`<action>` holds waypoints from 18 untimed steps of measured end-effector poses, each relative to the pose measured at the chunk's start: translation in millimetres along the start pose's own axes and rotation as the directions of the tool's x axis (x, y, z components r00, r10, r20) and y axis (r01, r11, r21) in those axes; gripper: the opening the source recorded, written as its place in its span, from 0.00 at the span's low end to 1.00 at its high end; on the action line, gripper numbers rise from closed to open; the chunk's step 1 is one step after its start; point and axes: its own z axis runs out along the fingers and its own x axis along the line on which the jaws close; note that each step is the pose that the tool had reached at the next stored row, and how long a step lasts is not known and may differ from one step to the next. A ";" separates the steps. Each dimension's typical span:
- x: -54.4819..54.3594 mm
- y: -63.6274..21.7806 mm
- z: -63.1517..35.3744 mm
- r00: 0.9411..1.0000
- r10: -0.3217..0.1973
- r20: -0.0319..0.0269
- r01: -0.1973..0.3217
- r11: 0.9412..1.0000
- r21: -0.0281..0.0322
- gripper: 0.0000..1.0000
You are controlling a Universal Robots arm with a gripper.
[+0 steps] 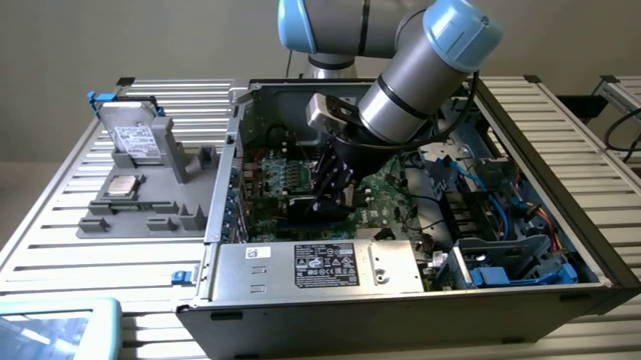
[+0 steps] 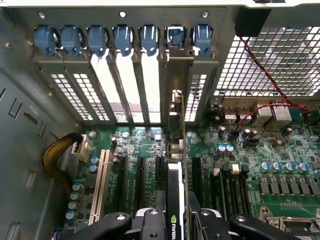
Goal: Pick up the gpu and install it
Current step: 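Insert the gpu into the slot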
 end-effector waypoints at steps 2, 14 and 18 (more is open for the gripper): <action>0.1 0.1 -0.1 1.000 -0.004 -0.003 0.004 1.000 0.000 0.27; 0.1 0.5 0.5 1.000 -0.006 -0.004 0.006 1.000 0.000 0.27; 0.0 0.7 0.9 1.000 -0.006 -0.004 0.006 1.000 0.000 0.27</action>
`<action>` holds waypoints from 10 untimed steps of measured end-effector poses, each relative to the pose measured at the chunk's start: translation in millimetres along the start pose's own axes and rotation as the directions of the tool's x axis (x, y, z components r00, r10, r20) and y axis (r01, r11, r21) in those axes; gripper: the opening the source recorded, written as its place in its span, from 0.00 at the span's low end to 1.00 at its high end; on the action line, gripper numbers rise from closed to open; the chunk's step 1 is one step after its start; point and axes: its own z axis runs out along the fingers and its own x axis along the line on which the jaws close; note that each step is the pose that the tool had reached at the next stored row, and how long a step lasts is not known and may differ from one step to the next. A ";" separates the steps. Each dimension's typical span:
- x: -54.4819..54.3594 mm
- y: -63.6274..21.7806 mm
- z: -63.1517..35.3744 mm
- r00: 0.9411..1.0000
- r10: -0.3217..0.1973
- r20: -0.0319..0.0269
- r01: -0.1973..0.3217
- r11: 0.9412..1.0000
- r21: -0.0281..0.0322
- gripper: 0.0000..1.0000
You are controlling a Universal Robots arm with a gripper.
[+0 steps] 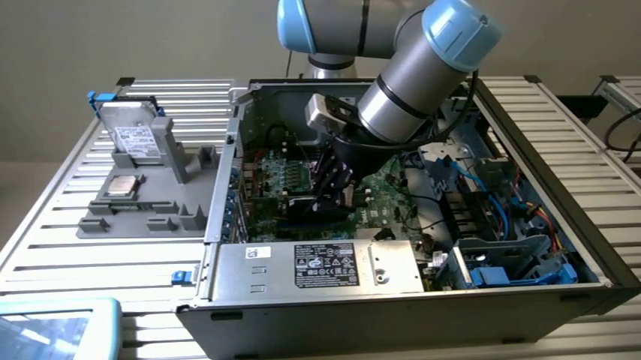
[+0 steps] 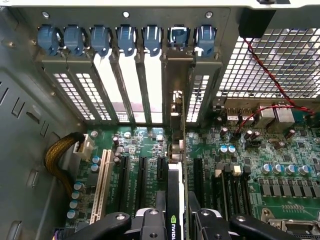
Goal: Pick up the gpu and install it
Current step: 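Insert the gpu into the slot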
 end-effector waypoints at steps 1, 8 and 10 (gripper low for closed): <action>0.0 0.0 0.2 1.000 0.000 0.000 0.000 1.000 0.000 0.27; -0.1 -0.3 1.4 1.000 0.000 0.000 0.000 1.000 0.000 0.27; 0.0 -0.4 1.7 1.000 0.000 0.000 0.000 1.000 0.000 0.27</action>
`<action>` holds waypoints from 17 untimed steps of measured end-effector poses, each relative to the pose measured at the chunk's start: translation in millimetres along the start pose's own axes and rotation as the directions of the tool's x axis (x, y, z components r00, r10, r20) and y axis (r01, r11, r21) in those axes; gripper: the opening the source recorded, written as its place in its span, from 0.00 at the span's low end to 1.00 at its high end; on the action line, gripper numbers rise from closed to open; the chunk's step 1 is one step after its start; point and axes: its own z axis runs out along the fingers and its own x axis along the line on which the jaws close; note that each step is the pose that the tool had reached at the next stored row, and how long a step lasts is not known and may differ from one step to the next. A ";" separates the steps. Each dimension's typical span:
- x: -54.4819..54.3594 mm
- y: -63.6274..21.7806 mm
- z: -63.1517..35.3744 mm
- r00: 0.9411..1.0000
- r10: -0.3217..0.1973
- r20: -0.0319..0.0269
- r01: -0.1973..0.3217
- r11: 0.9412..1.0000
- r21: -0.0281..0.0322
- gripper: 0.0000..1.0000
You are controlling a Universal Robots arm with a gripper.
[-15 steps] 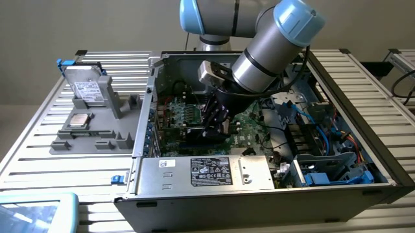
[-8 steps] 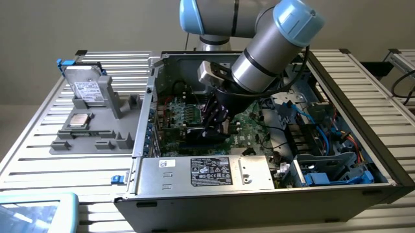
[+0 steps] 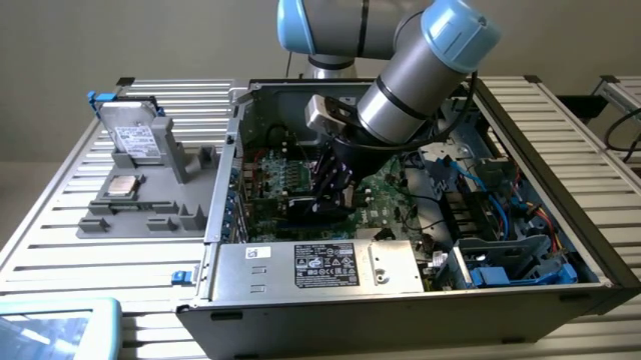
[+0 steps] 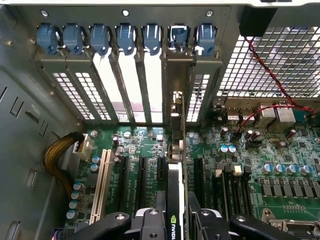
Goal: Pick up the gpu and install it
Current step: 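Insert the gpu into the slot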
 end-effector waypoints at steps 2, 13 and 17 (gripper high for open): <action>0.0 -0.2 0.5 1.000 0.000 0.000 0.000 1.000 0.000 0.27; -0.1 -1.0 2.4 1.000 0.000 0.000 0.000 1.000 0.000 0.27; -0.1 -0.8 2.5 1.000 -0.001 0.000 0.001 1.000 0.000 0.27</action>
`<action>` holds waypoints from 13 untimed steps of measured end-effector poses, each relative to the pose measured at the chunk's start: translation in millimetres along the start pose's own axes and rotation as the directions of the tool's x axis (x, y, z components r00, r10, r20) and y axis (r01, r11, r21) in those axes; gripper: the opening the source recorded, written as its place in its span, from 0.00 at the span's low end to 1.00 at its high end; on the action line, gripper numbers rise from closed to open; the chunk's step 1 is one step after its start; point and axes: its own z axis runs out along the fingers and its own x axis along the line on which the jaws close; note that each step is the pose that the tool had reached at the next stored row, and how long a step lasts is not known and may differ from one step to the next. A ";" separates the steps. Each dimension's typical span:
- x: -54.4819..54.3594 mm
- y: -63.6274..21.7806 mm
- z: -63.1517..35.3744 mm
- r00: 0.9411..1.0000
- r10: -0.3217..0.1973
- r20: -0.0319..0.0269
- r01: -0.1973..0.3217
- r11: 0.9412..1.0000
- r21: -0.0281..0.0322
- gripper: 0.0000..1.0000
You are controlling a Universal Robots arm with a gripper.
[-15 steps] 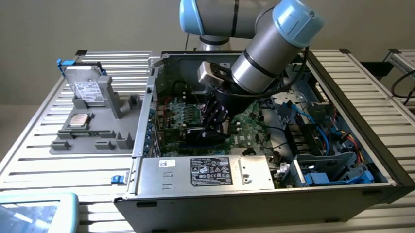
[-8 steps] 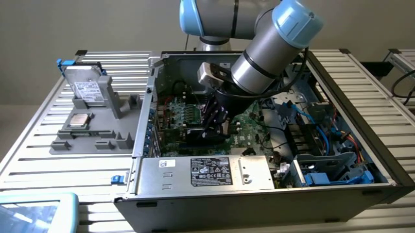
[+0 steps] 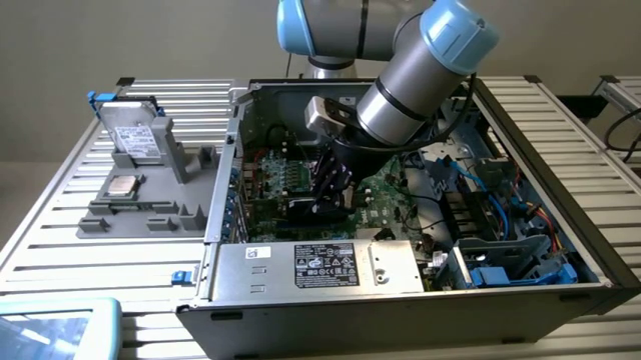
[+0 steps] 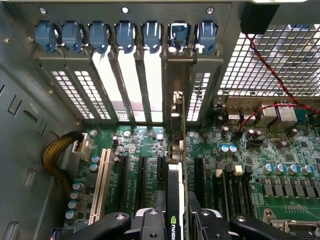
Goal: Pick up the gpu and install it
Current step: 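Insert the gpu into the slot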
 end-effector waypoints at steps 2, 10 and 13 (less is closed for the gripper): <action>0.0 0.5 -0.4 1.000 0.000 0.000 0.000 1.000 0.000 0.27; 0.4 9.9 -17.1 1.000 0.001 0.000 -0.001 1.000 0.002 0.47; 0.3 11.7 -19.7 1.000 0.005 -0.007 -0.005 1.000 0.015 0.47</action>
